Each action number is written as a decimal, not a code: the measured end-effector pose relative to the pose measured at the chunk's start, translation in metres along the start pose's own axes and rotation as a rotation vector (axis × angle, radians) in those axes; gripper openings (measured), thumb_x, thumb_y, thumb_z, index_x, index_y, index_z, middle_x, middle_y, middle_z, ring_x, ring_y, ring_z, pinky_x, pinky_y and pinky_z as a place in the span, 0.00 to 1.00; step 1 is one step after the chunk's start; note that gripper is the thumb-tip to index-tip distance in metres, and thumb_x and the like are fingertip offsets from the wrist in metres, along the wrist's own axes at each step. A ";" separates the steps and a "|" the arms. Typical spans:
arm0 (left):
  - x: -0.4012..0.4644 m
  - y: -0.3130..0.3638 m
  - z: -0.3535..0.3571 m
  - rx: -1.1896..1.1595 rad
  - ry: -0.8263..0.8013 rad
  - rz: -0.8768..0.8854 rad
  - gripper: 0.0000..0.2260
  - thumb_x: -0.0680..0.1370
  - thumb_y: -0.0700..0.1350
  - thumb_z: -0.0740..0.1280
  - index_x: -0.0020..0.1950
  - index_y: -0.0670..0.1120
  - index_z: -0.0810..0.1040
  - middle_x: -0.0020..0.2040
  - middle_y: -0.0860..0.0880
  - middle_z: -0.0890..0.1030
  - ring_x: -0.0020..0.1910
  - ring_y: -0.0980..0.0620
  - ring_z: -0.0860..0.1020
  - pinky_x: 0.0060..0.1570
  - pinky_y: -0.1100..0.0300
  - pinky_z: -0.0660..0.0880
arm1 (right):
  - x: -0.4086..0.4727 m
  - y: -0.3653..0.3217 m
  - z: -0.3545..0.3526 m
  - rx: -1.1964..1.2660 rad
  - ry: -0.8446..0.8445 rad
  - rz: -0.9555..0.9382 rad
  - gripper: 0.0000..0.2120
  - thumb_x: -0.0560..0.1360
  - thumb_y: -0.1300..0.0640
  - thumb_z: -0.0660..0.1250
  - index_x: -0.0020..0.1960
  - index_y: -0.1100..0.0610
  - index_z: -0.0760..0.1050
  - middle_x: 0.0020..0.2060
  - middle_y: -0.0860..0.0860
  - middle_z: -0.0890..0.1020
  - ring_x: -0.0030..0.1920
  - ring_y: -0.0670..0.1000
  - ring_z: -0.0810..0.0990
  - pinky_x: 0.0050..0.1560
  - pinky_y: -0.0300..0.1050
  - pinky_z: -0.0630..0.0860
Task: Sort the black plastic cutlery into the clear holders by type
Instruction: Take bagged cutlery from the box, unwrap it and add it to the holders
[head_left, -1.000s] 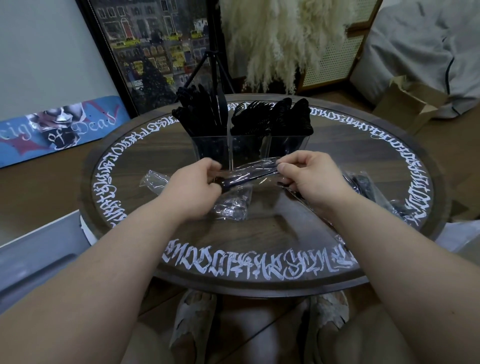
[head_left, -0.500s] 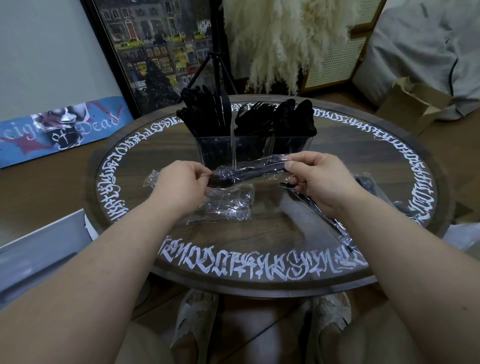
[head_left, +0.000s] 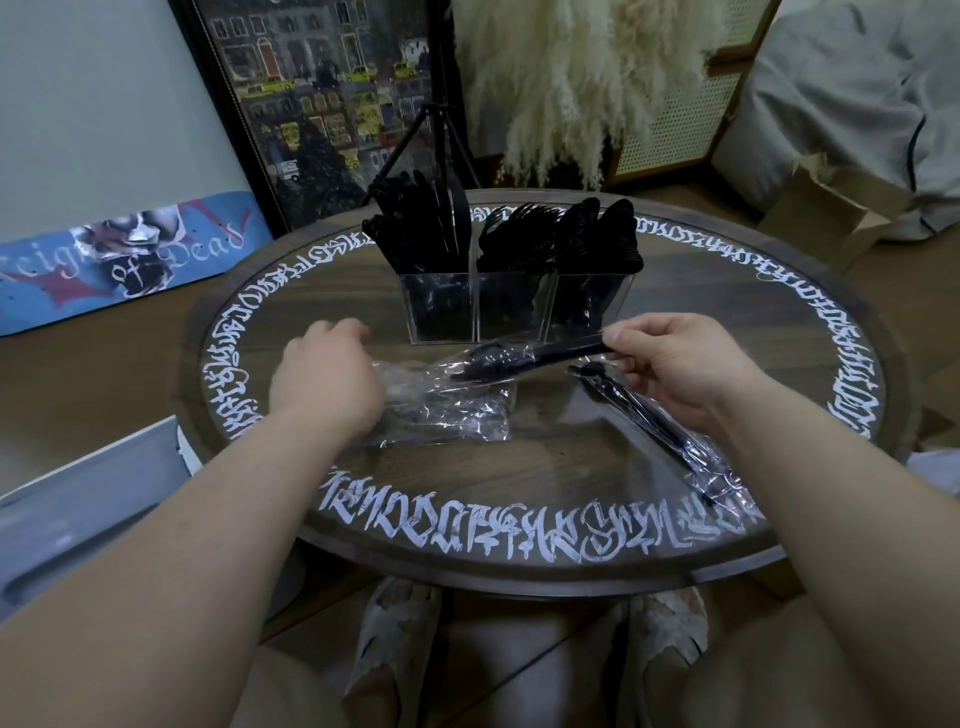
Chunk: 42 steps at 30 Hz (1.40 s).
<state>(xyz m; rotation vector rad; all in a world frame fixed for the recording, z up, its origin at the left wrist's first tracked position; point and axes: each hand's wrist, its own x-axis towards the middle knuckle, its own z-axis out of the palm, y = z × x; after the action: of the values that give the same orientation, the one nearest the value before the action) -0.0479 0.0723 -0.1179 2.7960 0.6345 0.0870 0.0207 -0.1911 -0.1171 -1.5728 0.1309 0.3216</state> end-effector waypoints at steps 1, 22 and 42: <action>-0.003 0.006 0.001 -0.002 0.044 0.070 0.22 0.76 0.39 0.62 0.70 0.50 0.70 0.68 0.45 0.71 0.65 0.42 0.68 0.62 0.48 0.69 | 0.000 0.001 0.000 -0.021 -0.009 0.016 0.07 0.76 0.67 0.66 0.39 0.61 0.76 0.32 0.54 0.76 0.29 0.45 0.71 0.29 0.35 0.70; -0.024 0.035 0.032 0.020 -0.415 0.440 0.28 0.81 0.43 0.61 0.78 0.49 0.54 0.76 0.48 0.62 0.72 0.48 0.64 0.68 0.61 0.60 | 0.009 0.033 0.030 -1.528 -0.184 -0.411 0.08 0.75 0.55 0.65 0.52 0.55 0.79 0.48 0.53 0.81 0.49 0.57 0.78 0.45 0.45 0.75; -0.016 0.033 0.036 0.157 -0.395 0.369 0.32 0.79 0.53 0.64 0.78 0.43 0.55 0.78 0.46 0.56 0.76 0.47 0.57 0.72 0.58 0.55 | -0.007 0.015 -0.006 -1.347 -0.214 -0.139 0.11 0.70 0.55 0.73 0.35 0.51 0.70 0.37 0.49 0.77 0.42 0.52 0.75 0.40 0.41 0.68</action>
<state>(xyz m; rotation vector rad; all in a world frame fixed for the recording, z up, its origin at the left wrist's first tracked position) -0.0443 0.0284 -0.1432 2.9208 0.0319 -0.4494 0.0101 -0.1988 -0.1293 -2.8320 -0.4626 0.5072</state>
